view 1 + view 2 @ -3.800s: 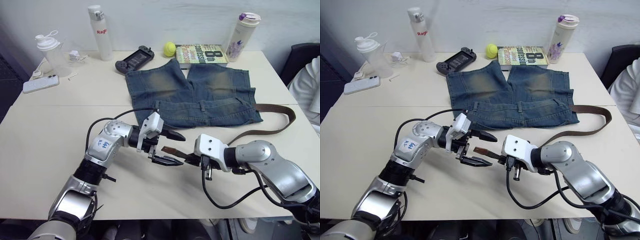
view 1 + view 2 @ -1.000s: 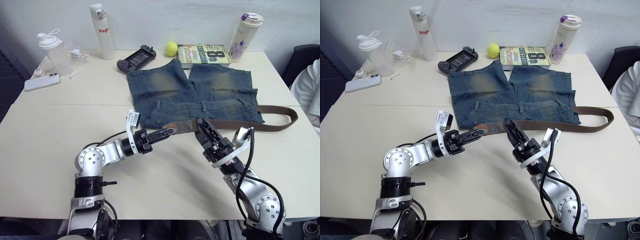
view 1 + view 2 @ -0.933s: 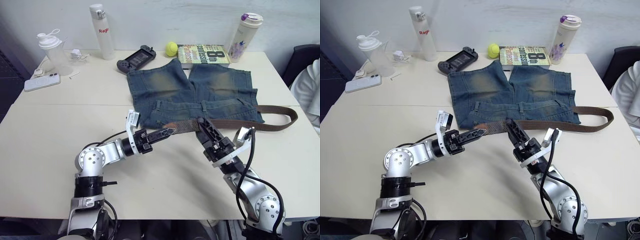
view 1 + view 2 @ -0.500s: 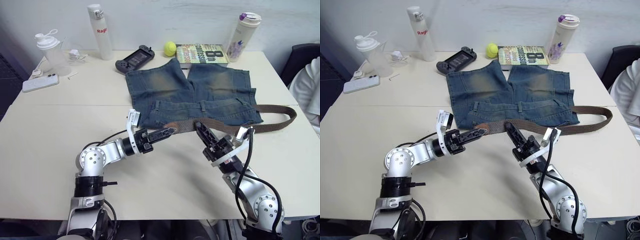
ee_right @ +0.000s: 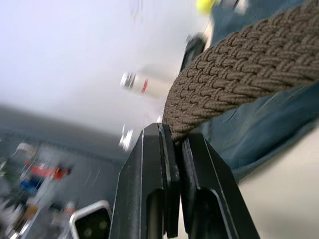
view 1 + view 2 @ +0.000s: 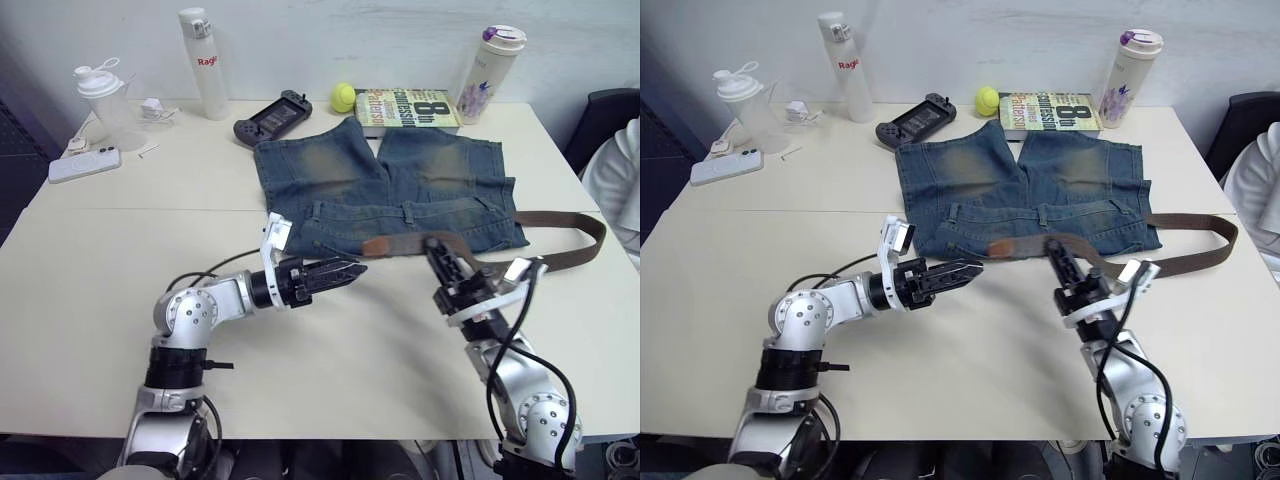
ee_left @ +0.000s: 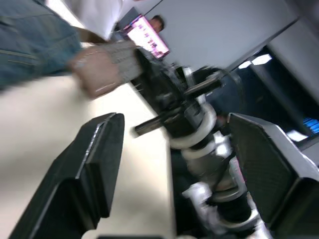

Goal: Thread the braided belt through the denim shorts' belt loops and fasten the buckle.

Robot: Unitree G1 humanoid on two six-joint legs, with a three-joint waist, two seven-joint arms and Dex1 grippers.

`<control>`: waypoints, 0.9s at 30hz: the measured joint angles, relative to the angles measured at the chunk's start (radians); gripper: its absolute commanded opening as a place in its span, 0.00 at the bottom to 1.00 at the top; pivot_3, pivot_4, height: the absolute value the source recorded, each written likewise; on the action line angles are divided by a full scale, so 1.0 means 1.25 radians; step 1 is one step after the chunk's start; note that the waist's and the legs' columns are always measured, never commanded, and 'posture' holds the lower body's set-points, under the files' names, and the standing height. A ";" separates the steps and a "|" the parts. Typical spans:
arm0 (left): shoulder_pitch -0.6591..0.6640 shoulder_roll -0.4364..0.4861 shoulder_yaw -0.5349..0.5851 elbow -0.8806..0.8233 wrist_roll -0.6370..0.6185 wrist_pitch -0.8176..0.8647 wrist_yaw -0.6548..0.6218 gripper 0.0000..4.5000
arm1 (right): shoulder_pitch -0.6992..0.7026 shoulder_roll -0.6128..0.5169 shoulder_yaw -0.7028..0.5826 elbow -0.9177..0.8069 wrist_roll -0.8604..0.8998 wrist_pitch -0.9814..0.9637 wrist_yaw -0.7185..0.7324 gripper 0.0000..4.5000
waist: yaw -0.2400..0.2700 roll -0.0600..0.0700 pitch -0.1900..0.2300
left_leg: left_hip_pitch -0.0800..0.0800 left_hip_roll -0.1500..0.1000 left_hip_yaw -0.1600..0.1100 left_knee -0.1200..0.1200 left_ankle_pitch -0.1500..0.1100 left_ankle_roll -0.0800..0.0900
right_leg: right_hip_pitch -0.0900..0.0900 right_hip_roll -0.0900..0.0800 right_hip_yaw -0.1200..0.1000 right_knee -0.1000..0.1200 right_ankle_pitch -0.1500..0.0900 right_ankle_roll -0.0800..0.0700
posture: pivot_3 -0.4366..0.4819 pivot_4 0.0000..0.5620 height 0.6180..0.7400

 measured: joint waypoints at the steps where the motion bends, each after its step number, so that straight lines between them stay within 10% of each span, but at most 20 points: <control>1: -0.014 0.024 -0.028 0.018 0.047 -0.054 -0.036 0.81 | 0.012 -0.017 -0.027 0.000 0.007 -0.008 0.001 0.00 | 0.001 0.000 0.000 | 0.000 0.000 0.000 -0.001 0.000 0.000 | 0.000 0.000 0.000 0.000 0.000 0.000 | 0.48 0.27 1.00; 6: -0.164 0.000 -0.236 0.265 0.441 -0.570 -0.057 0.81 | 0.048 -0.051 -0.148 0.002 0.078 -0.049 0.018 0.00 | 0.019 0.001 0.000 | 0.000 -0.001 0.002 -0.001 0.000 0.001 | 0.000 -0.001 0.001 -0.002 0.000 0.000 | 0.48 0.27 1.00; 14: -0.359 -0.087 -0.398 0.575 0.750 -0.915 0.120 0.81 | 0.051 -0.055 -0.161 0.001 0.094 -0.053 0.033 0.00 | 0.020 0.000 0.001 | -0.001 -0.001 0.003 -0.001 -0.001 0.003 | -0.001 -0.001 0.002 -0.005 0.000 0.000 | 0.48 0.27 1.00; 24: -0.471 -0.188 -0.444 0.932 0.925 -1.075 0.312 0.03 | 0.042 -0.031 -0.126 -0.031 0.092 -0.076 0.030 0.00 | 0.008 0.000 0.000 | -0.008 0.001 0.007 0.000 0.001 0.002 | -0.014 0.000 0.007 0.005 0.000 0.000 | 0.48 0.27 1.00; 27: -0.461 -0.152 -0.436 0.931 0.945 -1.122 0.312 0.01 | 0.042 -0.023 -0.106 -0.034 0.087 -0.085 0.027 0.00 | -0.002 0.001 0.000 | -0.008 0.001 0.007 0.000 0.002 0.002 | -0.015 0.000 0.007 0.006 0.000 0.000 | 0.48 0.27 1.00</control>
